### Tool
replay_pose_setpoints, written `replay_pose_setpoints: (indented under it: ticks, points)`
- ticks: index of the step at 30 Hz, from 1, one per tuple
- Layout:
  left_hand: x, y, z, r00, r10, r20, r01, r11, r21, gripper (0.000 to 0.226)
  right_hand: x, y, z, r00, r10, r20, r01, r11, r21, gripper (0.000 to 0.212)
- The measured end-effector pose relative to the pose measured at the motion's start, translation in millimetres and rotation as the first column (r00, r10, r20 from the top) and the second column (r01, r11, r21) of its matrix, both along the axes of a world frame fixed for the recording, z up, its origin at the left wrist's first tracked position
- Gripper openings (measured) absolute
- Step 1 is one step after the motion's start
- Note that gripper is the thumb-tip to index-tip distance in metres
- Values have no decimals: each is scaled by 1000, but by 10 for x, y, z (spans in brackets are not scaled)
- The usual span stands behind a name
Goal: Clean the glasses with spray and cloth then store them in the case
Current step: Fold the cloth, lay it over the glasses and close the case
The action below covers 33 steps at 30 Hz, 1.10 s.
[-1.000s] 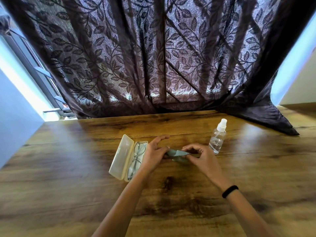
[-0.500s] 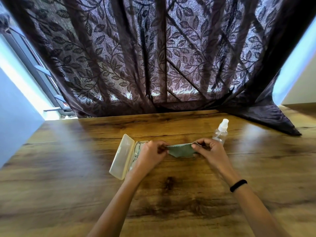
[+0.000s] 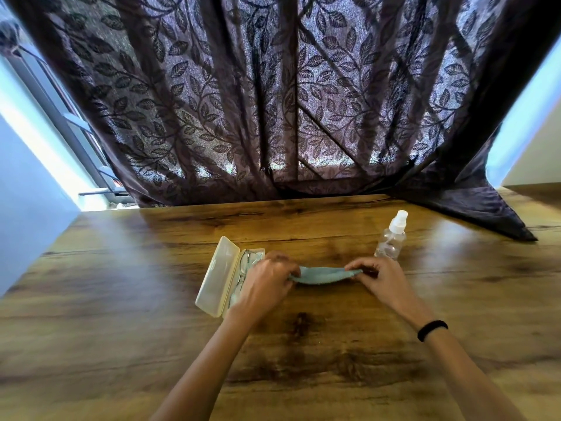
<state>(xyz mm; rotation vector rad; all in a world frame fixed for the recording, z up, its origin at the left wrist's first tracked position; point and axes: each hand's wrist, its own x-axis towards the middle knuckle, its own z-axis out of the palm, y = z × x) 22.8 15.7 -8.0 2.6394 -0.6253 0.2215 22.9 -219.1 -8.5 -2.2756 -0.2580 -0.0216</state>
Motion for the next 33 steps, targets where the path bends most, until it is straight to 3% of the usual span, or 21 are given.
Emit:
replay_pose_setpoints:
  ticks: [5, 9, 16, 20, 25, 33]
  points:
    - [-119, 40, -111, 992, -124, -17, 124, 992, 29, 22, -194, -75, -156, 998, 56, 32, -48, 979, -199, 26]
    - [-141, 66, -112, 994, -113, -10, 113, 994, 2, 21, -232, -95, -189, 993, 109, 49, -91, 957, -277, 28]
    - [-123, 58, -84, 996, -7, -86, 1, 997, -71, 19, -182, -40, -151, 996, 59, 67, -45, 981, -190, 22]
    - [-40, 12, -70, 982, 100, -163, -117, 988, -103, 16, -76, 19, -107, 1000, -29, -2, 28, 980, -195, 15]
    - [88, -55, -53, 942, 232, -242, -247, 968, -36, 19, 18, 57, -113, 981, -177, -76, 167, 978, -125, 14]
    - [121, -155, -58, 928, 313, -204, -292, 948, 124, 17, 44, 78, -129, 972, -218, -81, 205, 967, -149, 19]
